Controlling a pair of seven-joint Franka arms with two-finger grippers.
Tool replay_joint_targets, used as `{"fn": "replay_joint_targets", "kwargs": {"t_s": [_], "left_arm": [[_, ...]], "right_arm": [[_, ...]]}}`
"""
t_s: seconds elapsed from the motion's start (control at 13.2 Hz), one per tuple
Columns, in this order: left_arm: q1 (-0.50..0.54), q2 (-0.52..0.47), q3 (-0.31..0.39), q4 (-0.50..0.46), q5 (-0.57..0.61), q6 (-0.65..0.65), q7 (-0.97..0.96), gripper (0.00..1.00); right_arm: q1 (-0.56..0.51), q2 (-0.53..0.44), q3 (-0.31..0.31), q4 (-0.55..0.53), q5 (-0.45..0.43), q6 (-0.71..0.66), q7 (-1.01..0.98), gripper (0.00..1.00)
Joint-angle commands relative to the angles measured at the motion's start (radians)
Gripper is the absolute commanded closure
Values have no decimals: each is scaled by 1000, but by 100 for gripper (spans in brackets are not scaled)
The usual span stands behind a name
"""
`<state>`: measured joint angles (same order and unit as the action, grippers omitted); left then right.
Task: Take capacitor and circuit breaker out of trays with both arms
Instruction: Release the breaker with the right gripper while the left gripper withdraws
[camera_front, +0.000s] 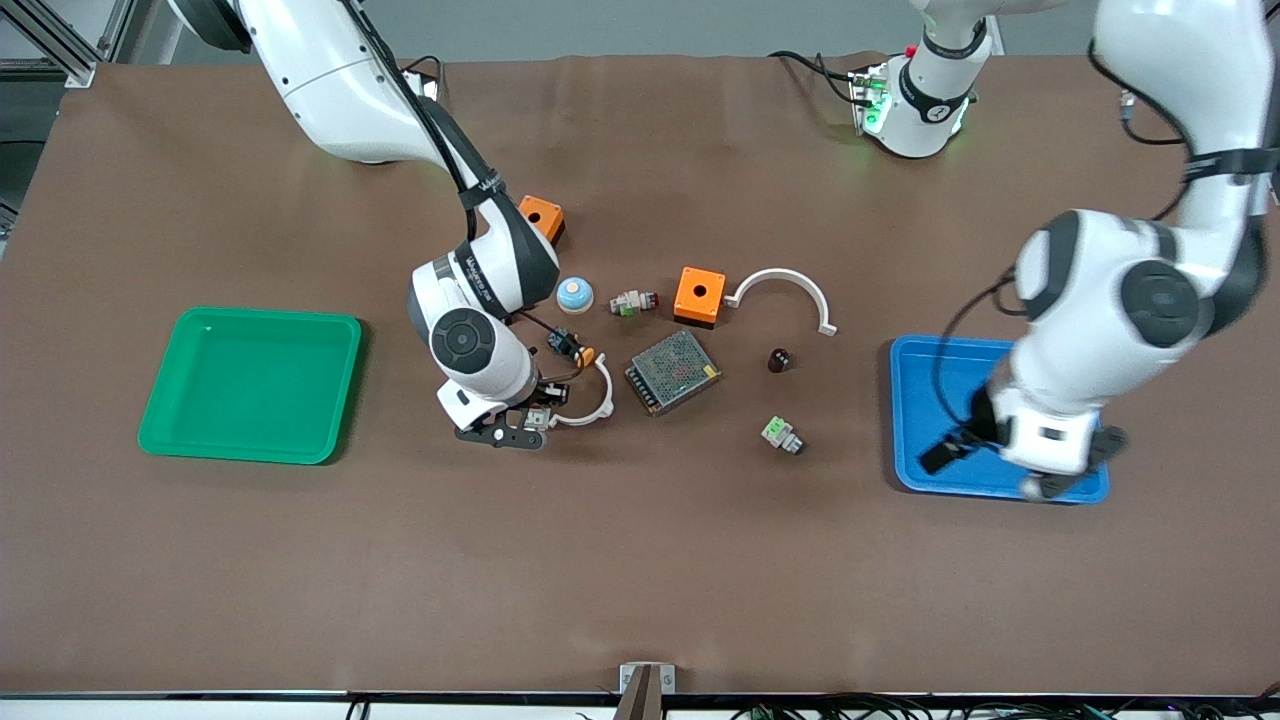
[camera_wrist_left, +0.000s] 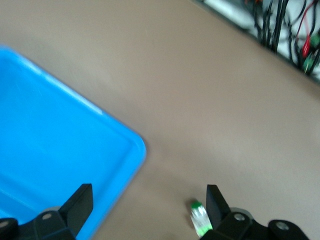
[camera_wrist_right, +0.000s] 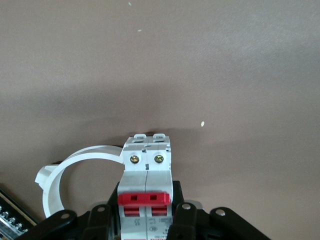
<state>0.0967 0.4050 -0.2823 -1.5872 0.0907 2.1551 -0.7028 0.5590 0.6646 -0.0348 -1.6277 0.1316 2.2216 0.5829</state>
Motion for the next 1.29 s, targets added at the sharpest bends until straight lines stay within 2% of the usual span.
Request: {"fn": "replay_joint_targets", "kwargs": {"t_s": [0.0, 0.23, 0.38, 0.46, 0.53, 0.68, 0.76, 0.91, 1.06, 1.22], "left_arm": [[61, -11, -12, 79, 15, -91, 103, 0], [75, -11, -6, 209, 17, -303, 184, 0], [89, -49, -9, 228, 14, -411, 198, 0], [90, -64, -8, 234, 14, -431, 230, 0], [92, -93, -5, 234, 17, -440, 265, 0], [86, -147, 1, 230, 6, -460, 305, 0], [68, -170, 30, 230, 6, -503, 365, 0], [23, -224, 112, 219, 6, -573, 542, 0], [11, -265, 147, 217, 4, -619, 627, 0], [-46, -332, 225, 156, 1, -632, 683, 0]], "right_arm": [[13, 4, -11, 5, 10, -11, 14, 81], [2, 4, -13, -3, 8, -13, 12, 80], [-2, 7, -13, -10, 8, -13, 11, 77], [-1, 7, -13, -12, 8, -13, 12, 71], [-1, 7, -13, -12, 8, -14, 12, 51], [1, -2, -14, -11, 8, -32, 12, 0], [1, -16, -14, -9, 8, -69, 9, 0], [-1, -113, -19, -6, 2, -199, 3, 0], [-27, -241, -19, -9, -1, -358, -3, 0], [-44, -372, -20, -17, -4, -512, -6, 0]]}}
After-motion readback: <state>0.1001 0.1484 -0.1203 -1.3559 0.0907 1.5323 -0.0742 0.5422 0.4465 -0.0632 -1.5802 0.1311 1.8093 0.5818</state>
